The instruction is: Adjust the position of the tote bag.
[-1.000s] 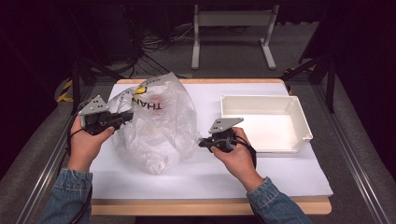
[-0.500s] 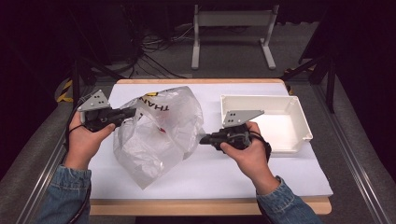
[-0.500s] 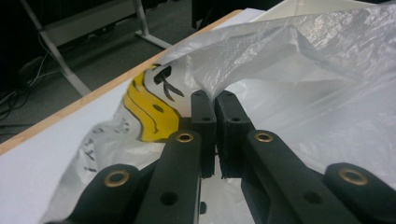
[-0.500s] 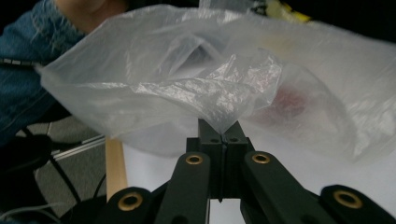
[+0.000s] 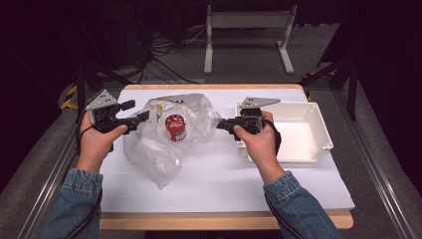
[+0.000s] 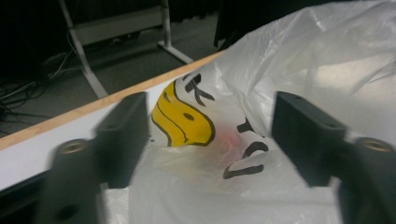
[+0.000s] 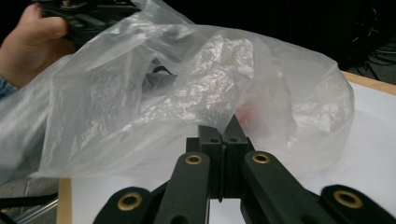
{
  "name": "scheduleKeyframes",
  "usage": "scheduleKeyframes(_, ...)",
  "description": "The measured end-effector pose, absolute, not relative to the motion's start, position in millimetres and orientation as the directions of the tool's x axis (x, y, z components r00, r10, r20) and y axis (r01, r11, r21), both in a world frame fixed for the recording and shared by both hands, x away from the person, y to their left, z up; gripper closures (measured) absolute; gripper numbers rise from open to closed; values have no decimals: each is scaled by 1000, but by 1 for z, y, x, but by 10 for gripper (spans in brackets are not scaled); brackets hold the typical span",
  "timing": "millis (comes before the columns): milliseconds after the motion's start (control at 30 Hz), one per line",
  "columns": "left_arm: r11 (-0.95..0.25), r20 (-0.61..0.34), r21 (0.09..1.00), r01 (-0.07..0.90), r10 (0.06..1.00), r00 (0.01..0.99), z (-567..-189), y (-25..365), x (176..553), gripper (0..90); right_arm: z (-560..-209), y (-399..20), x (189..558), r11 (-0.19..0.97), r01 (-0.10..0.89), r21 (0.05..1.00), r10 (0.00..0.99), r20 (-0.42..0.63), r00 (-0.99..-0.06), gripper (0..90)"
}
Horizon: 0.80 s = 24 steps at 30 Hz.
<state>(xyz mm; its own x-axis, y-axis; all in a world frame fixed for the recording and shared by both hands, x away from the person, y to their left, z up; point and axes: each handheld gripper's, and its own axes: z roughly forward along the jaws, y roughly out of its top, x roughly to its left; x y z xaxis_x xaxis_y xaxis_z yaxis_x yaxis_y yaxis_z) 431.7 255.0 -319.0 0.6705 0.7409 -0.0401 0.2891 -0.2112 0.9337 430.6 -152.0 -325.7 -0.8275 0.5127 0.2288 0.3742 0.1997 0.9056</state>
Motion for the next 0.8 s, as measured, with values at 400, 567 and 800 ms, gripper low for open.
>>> scheduleKeyframes(400,-207,4,955,212,724,689,-332,275,355,83,-327,-152,434,176,377,909,526,237,-817,900)
scheduleKeyframes(567,-246,11,942,227,701,713,-351,270,335,82,-327,-151,436,174,382,908,524,243,-817,900)
scheduleKeyframes(800,-246,-3,943,226,671,741,-361,268,316,70,-328,-151,439,162,392,906,526,257,-811,900)
